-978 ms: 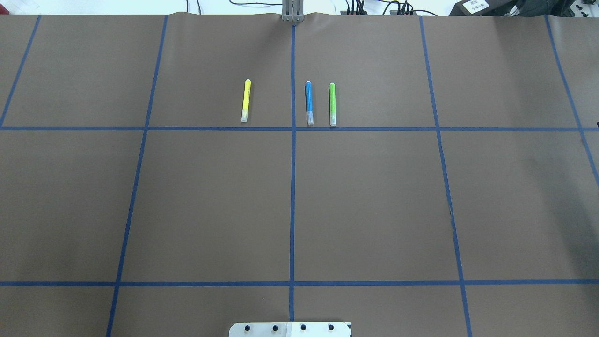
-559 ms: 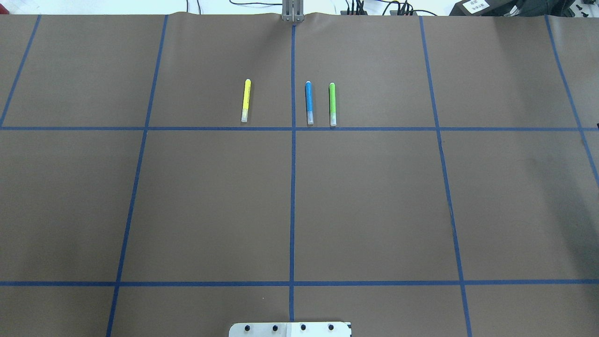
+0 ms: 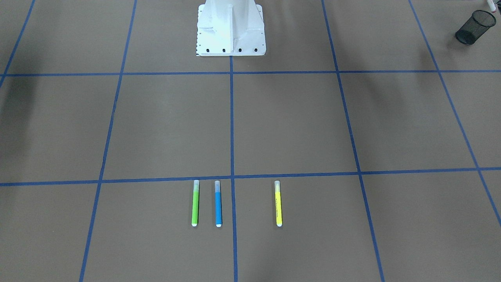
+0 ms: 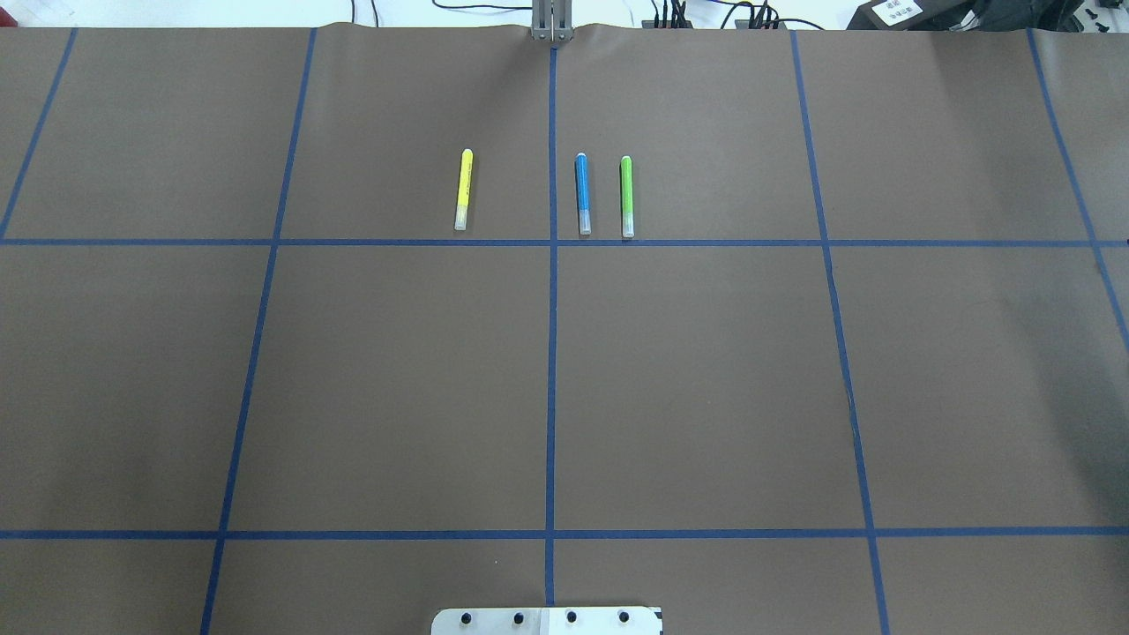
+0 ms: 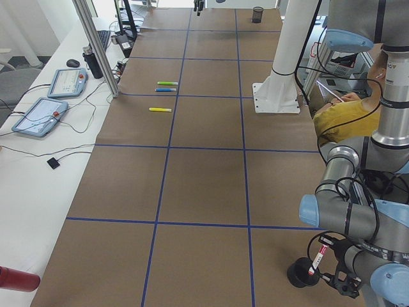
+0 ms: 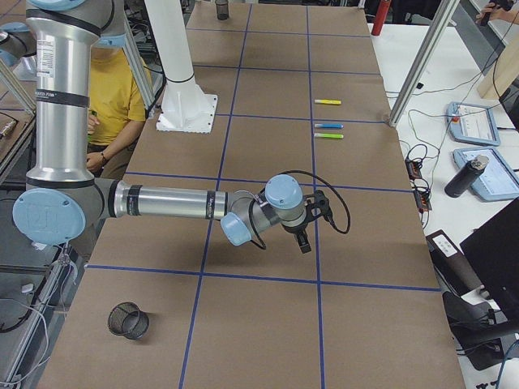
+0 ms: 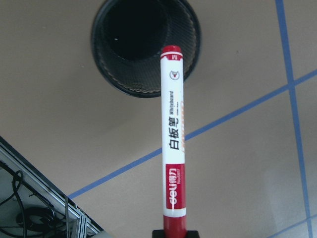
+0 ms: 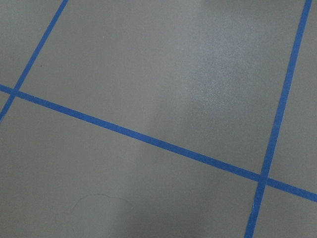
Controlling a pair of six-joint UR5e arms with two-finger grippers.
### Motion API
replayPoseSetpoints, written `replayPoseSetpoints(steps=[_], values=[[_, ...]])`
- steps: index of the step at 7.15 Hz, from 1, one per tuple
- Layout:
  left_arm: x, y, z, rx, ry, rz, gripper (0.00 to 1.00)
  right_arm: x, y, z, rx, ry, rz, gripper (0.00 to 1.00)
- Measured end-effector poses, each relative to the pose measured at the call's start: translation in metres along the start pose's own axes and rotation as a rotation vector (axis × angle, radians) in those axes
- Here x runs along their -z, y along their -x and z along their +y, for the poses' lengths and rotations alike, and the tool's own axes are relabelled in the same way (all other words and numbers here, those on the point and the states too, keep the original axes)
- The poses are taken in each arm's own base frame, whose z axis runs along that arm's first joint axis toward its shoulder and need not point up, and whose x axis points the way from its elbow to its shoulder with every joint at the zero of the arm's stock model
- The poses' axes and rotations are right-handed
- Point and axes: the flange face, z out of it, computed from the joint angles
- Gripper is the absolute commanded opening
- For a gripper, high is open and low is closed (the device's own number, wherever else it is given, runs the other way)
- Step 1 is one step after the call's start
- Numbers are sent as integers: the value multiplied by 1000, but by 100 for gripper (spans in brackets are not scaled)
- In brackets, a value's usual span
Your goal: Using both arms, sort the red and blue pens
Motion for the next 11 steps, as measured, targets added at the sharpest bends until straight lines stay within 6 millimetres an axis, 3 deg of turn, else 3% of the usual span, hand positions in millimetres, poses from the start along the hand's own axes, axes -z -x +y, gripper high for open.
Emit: replayPoseSetpoints(steps=[5,11], values=[[3,14,-36,74,50,47,0,0,0,0,0,0,0,100],[-29,29,-39,123,118,113,0,0,0,-1,2,-2,1,100]])
